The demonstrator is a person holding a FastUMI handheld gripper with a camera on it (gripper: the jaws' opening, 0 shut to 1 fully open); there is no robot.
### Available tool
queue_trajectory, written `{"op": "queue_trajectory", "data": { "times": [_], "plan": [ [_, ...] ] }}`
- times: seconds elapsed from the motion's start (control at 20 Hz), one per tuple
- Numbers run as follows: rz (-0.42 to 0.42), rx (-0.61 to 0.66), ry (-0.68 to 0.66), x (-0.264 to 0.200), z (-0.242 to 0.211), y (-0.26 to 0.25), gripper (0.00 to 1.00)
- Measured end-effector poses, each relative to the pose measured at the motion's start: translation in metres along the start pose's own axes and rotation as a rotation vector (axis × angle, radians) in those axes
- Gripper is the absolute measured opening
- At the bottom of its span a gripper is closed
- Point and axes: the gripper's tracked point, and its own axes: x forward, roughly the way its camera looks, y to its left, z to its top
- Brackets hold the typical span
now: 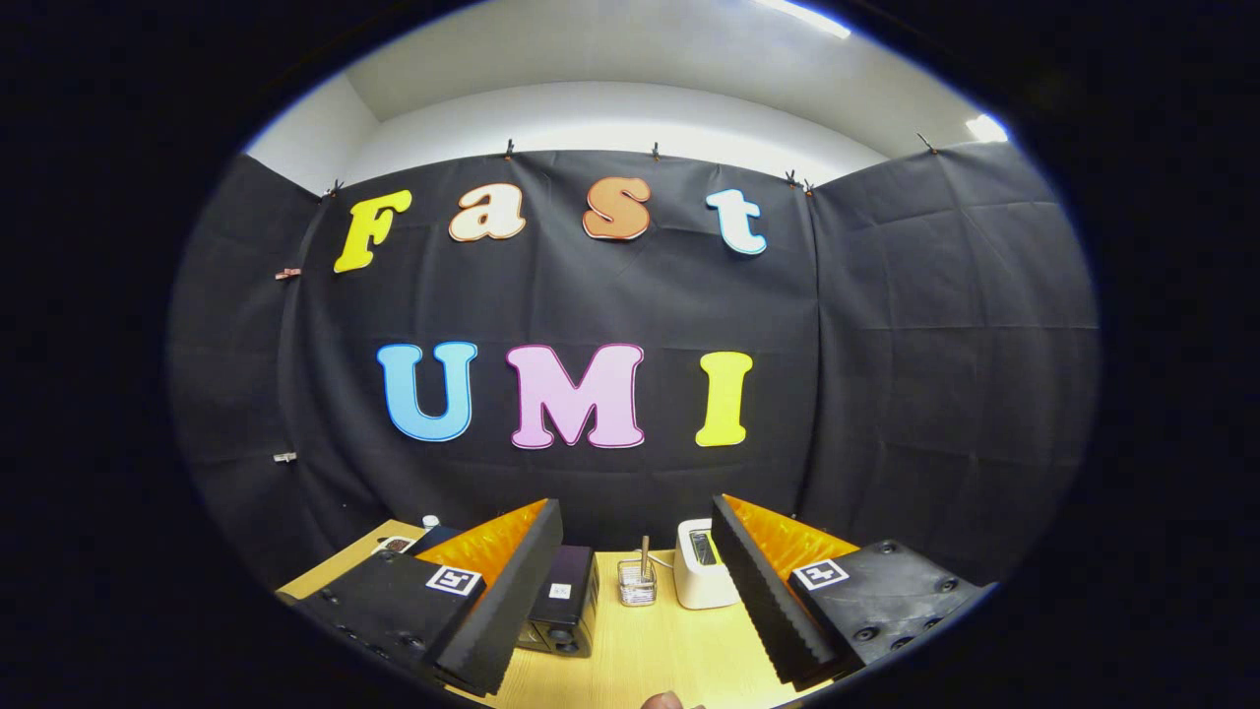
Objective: Open the toaster oven, put the food inside, and close the toaster oven door.
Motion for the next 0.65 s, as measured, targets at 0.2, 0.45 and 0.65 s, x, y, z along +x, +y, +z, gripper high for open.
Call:
{"op": "queue_trajectory", "data": {
  "times": [0.2, 0.45, 0.65],
  "plan": [
    [-0.009, 0.02, 0.009, 0.0, -0.003, -0.014, 0.99],
    [-0.01, 0.014, -0.007, -0.003, 0.001, -0.018, 0.99],
    [-0.006, 0.011, -0.02, -0.003, 0.004, -0.017, 0.99]
  ]
}}
